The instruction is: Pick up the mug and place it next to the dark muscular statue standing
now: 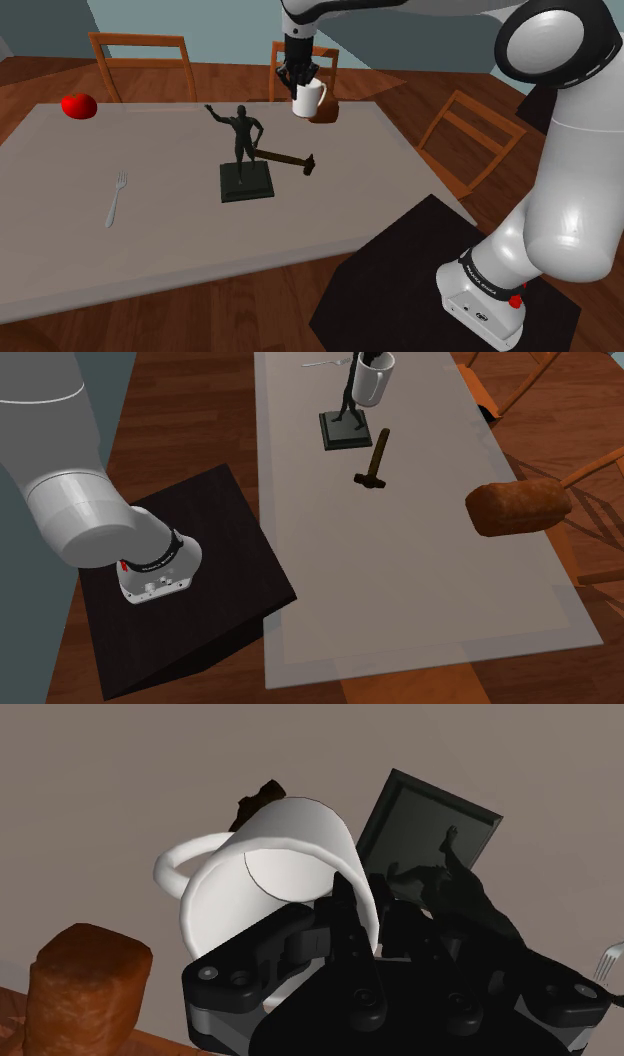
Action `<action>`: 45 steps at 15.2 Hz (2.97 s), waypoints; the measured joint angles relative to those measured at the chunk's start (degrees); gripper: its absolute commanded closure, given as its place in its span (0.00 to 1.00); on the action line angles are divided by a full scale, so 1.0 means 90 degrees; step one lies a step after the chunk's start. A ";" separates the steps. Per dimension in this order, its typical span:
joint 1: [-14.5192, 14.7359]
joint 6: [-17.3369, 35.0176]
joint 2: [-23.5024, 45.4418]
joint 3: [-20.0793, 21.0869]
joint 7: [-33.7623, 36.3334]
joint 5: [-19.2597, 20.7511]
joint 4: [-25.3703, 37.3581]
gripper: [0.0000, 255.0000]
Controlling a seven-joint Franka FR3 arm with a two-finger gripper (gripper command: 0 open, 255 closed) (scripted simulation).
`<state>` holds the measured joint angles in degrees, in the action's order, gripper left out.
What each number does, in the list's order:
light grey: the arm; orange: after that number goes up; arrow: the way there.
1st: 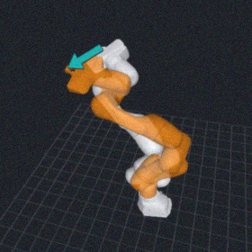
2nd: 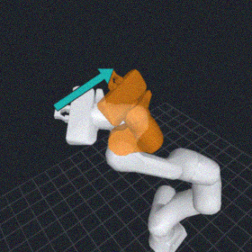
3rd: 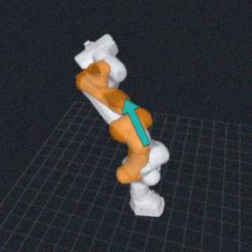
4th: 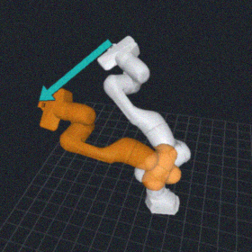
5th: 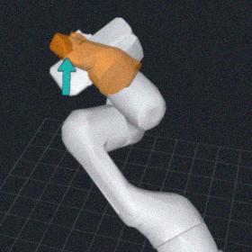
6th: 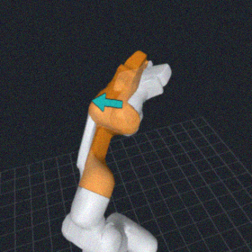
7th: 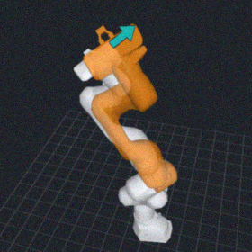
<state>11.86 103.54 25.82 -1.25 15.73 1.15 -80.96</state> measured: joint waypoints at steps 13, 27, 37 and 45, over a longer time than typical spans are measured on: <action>-0.0005 0.1005 0.0261 0.0000 0.0018 0.0002 -0.0744 1.00; -0.0006 0.1960 0.0758 0.0003 0.0042 0.0002 -0.1202 1.00; -0.0011 0.2562 0.1247 0.0005 0.0054 0.0001 -0.1315 1.00; -0.0009 0.2995 0.1685 0.0009 0.0070 0.0001 -0.1310 1.00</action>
<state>11.77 130.49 40.99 -1.18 16.36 1.15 -92.75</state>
